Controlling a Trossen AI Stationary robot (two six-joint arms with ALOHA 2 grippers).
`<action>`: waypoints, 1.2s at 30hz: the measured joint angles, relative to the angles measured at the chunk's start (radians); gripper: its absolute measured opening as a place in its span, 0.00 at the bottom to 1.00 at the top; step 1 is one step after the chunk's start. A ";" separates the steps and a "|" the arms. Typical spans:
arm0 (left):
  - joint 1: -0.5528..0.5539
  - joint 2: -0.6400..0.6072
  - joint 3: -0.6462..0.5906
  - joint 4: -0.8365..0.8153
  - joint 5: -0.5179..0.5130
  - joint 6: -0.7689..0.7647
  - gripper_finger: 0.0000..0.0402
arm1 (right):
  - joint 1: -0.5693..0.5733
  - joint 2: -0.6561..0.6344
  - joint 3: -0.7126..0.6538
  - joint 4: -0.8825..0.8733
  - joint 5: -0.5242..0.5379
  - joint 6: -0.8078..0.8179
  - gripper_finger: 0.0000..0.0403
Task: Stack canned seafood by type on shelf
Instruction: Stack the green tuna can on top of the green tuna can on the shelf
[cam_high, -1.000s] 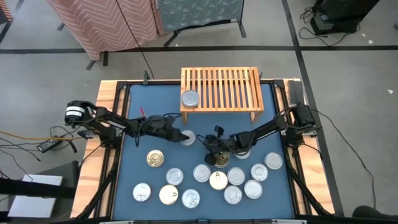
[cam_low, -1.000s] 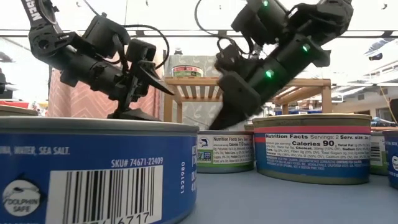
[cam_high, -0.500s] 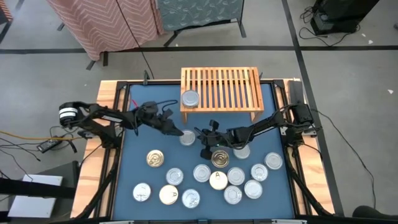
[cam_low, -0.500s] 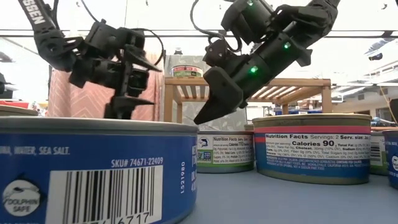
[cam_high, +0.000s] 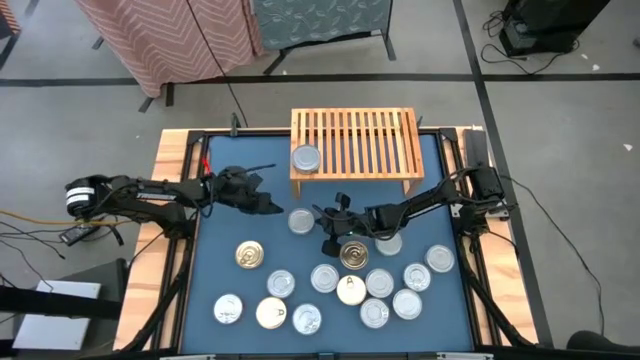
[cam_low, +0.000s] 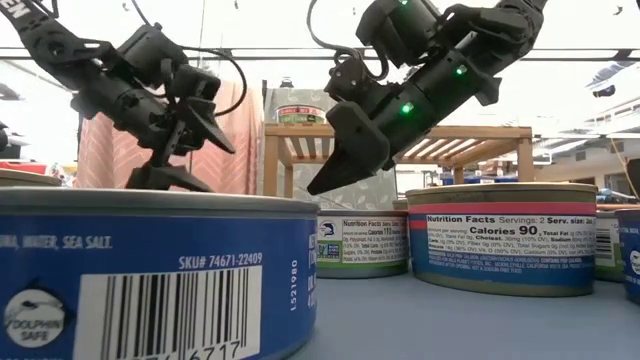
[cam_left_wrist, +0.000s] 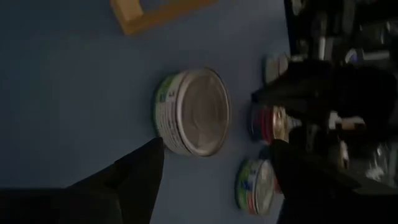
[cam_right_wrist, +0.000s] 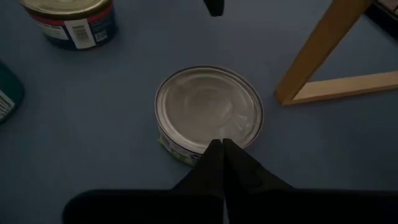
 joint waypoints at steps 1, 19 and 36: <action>-0.012 0.007 0.000 0.010 -0.035 -0.025 0.74 | 0.000 0.005 0.000 0.004 0.000 -0.001 0.00; -0.175 0.042 0.001 0.026 -0.411 -0.181 0.74 | 0.002 0.058 0.034 0.068 -0.011 -0.076 0.00; -0.236 0.050 0.001 0.044 -0.486 -0.221 0.74 | -0.041 0.064 0.011 0.070 -0.066 -0.103 0.00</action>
